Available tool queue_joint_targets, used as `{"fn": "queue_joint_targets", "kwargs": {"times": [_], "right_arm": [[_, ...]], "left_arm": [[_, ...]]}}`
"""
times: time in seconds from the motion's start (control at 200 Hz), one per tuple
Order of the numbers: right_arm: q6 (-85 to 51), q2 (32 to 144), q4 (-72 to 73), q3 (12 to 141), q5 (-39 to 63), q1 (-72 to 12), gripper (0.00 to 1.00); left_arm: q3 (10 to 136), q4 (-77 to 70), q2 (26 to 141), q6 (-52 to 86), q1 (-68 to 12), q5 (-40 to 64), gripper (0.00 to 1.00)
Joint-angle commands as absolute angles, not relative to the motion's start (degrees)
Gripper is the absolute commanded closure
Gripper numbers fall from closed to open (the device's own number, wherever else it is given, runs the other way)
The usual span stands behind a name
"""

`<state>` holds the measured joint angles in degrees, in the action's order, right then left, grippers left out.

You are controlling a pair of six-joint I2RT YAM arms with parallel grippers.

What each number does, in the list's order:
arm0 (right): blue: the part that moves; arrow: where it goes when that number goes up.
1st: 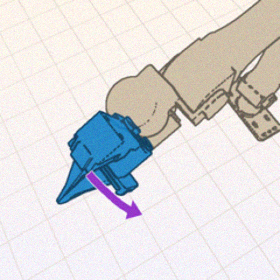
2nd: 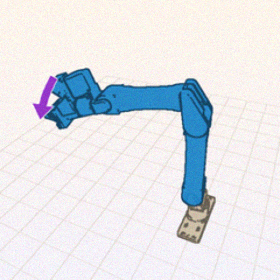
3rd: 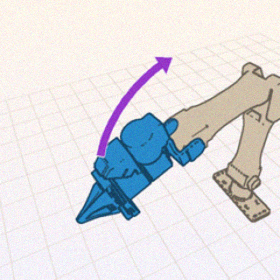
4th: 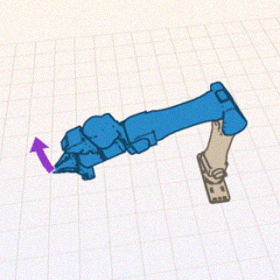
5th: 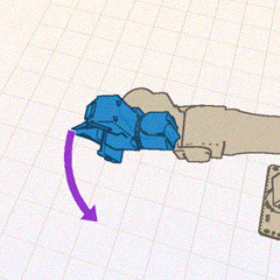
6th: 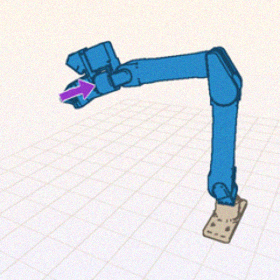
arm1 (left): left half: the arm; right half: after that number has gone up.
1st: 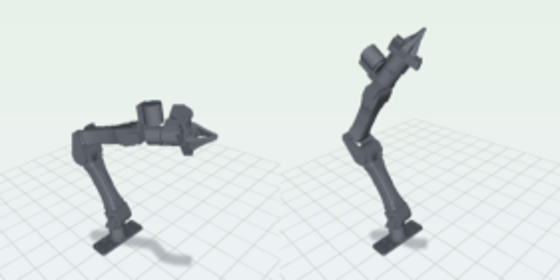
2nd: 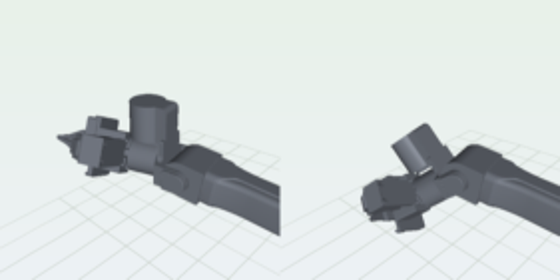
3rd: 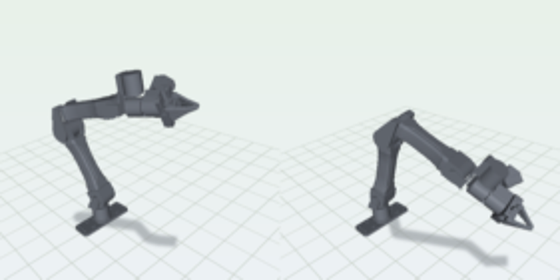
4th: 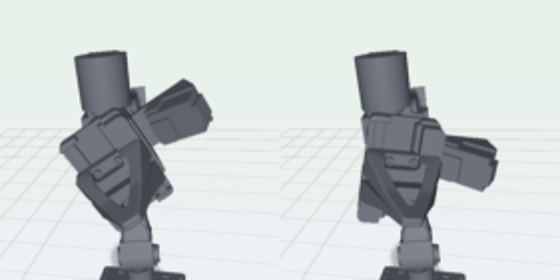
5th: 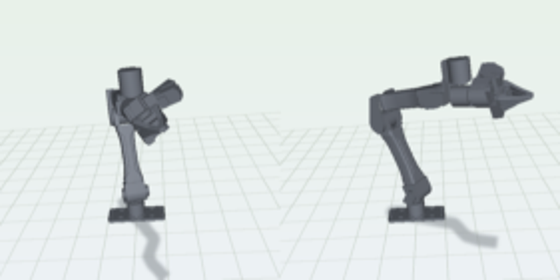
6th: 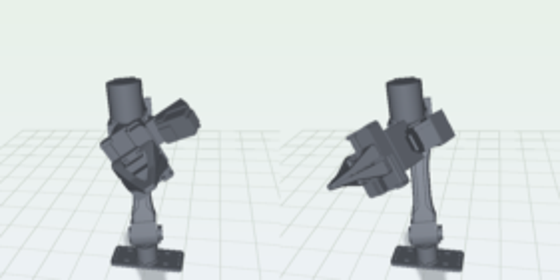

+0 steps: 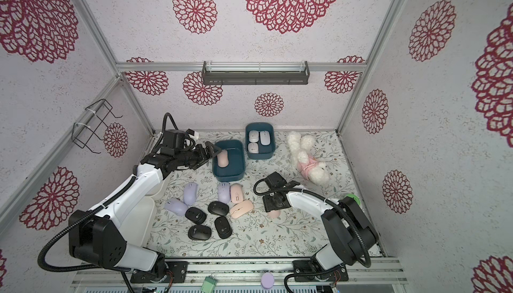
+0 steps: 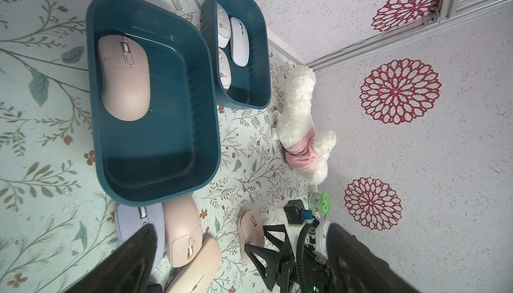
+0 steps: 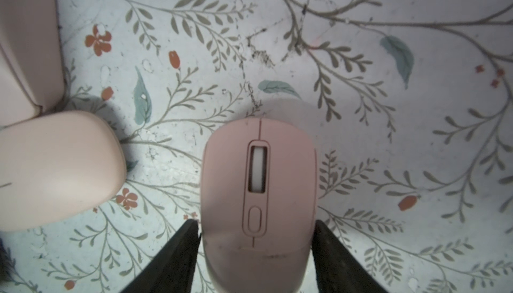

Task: Place the mice by color into the storage box
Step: Adjust the mouse at the center of the board, then pick up the mouse from the center of the board.

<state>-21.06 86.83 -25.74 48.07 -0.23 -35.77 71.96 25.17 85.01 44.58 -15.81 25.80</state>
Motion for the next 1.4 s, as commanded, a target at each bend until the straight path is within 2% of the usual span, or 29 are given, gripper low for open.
{"fn": "queue_joint_targets", "kwargs": {"times": [0.0, 0.355, 0.555, 0.901, 1.076, 1.391], "right_arm": [[-23.2, 87.9, -26.7, 50.0, -1.8, -35.8, 0.37], [-22.8, 90.5, -26.7, 51.3, -2.6, -36.5, 0.36], [-22.2, 89.2, -27.8, 53.2, -4.4, -36.7, 0.45], [-20.7, 88.3, -30.0, 59.1, -6.4, -36.7, 0.46], [-19.8, 91.9, -30.9, 67.4, -6.5, -37.4, 0.47], [-19.5, 108.1, -30.7, 91.1, -11.3, -40.4, 0.47]], "left_arm": [[73.5, 25.5, 83.6, 43.7, -15.5, 25.0, 0.03], [73.5, 25.5, 83.3, 43.7, -15.3, 24.9, 0.03], [73.6, 25.7, 83.1, 43.5, -14.9, 24.5, 0.03], [73.4, 25.8, 82.4, 43.4, -13.2, 23.3, 0.03], [73.4, 26.6, 82.2, 43.0, -11.9, 21.3, 0.03], [73.1, 27.0, 82.9, 43.4, -7.3, 19.6, 0.02]]}}
